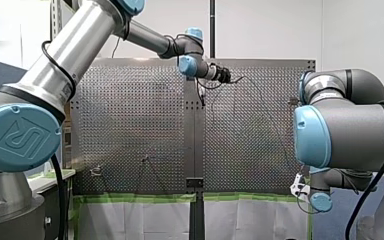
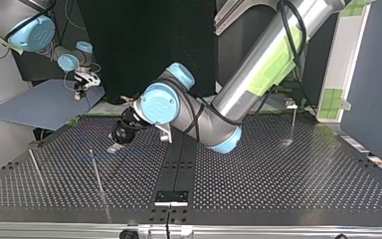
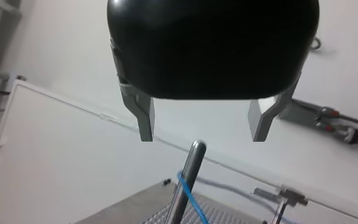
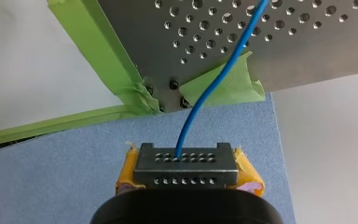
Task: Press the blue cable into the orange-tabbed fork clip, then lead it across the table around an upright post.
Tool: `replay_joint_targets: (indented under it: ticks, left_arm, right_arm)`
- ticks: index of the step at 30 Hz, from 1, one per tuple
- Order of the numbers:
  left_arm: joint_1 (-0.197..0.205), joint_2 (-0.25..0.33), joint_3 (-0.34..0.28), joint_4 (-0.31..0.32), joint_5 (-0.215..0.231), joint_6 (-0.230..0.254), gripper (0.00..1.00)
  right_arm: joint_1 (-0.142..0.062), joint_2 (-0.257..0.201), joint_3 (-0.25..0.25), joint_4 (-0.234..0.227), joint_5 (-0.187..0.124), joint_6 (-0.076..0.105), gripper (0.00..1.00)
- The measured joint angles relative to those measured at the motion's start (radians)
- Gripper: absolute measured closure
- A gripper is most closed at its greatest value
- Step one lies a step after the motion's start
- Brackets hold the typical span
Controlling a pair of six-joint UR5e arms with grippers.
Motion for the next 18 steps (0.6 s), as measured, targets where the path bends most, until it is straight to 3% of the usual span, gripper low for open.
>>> replay_joint_targets:
  ticks: [5,12,18]
  left_arm:
    - [-0.016,0.001,0.029,-0.025,-0.002,0.039,0.02]
    - [-0.05,0.0,0.094,-0.062,-0.061,0.106,0.02]
    - [-0.076,0.0,0.113,-0.098,-0.114,0.159,0.02]
  right_arm:
    - [0.0,0.0,0.0,-0.001,0.0,0.0,1.0]
    - [0.001,0.0,0.0,-0.001,0.0,0.0,1.0]
    - [0.001,0.0,0.0,-0.001,0.0,0.0,1.0]
